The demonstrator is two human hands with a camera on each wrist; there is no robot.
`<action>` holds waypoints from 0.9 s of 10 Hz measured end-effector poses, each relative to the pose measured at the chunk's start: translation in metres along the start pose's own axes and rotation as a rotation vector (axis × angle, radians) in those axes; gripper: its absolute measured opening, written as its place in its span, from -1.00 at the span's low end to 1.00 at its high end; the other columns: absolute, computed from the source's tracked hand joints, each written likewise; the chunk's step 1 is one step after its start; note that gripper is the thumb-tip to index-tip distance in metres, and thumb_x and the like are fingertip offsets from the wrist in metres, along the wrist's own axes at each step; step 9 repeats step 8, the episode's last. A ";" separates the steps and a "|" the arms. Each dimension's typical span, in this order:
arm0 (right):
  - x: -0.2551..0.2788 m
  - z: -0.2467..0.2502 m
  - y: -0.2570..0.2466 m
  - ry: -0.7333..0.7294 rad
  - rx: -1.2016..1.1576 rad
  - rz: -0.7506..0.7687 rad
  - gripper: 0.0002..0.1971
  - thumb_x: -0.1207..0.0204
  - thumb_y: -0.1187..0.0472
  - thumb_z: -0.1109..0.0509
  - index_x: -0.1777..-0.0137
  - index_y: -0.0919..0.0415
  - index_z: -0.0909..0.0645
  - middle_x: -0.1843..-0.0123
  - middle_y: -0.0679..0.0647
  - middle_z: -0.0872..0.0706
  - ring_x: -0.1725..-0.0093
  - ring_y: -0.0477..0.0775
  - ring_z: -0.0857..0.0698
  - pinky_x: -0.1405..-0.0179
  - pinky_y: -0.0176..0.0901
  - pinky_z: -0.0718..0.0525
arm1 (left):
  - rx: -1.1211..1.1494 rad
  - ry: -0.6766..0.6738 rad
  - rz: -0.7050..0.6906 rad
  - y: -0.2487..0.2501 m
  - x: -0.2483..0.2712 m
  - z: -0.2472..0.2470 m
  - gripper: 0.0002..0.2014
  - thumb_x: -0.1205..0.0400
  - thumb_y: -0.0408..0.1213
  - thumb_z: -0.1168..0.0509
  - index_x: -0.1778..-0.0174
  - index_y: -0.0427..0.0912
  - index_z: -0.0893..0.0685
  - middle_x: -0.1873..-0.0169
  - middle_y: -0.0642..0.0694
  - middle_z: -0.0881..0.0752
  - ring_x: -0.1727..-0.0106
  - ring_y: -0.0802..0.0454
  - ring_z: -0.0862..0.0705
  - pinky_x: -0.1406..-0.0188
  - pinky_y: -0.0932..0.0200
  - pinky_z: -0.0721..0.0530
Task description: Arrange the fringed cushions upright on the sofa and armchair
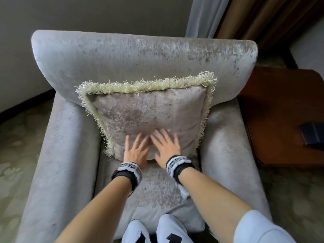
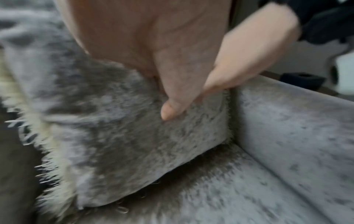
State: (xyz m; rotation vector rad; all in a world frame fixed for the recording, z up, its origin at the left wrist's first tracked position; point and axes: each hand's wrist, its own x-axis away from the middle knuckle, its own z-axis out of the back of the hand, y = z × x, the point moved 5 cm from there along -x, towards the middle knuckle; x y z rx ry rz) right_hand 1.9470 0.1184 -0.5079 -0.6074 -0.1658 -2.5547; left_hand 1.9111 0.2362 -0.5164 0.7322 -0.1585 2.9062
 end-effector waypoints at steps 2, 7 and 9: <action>0.023 -0.010 0.128 -0.159 -0.257 -0.585 -0.31 -0.64 -0.11 -0.13 -0.71 0.10 -0.06 -0.76 0.18 0.16 -0.72 0.29 0.20 -0.66 0.36 0.05 | 0.041 -0.247 0.276 -0.072 0.016 -0.019 -0.37 -0.66 -0.12 -0.08 -0.67 0.04 -0.06 -0.70 0.10 0.08 -0.70 -0.17 0.10 -0.54 -0.51 0.10; -0.009 0.122 0.082 0.071 -0.149 -0.024 -0.33 -0.68 -0.10 -0.09 -0.73 -0.09 0.09 -0.76 -0.10 0.22 -0.73 0.04 0.20 -0.67 0.29 0.16 | 0.342 -0.017 0.366 -0.051 -0.003 0.123 -0.43 -0.60 -0.10 -0.17 -0.56 0.03 -0.23 -0.47 -0.15 -0.51 -0.50 -0.22 -0.44 -0.52 -0.38 -0.19; 0.004 0.127 0.119 -0.042 -0.336 -0.262 -0.38 -0.68 -0.04 -0.11 -0.71 0.01 -0.08 -0.76 -0.02 0.02 -0.73 0.16 -0.02 -0.66 0.29 -0.07 | 0.400 -0.113 0.489 -0.079 0.022 0.114 -0.65 -0.60 -0.19 -0.16 -0.32 -0.06 -0.47 -0.25 -0.17 -0.67 -0.32 -0.18 -0.61 -0.47 -0.30 -0.33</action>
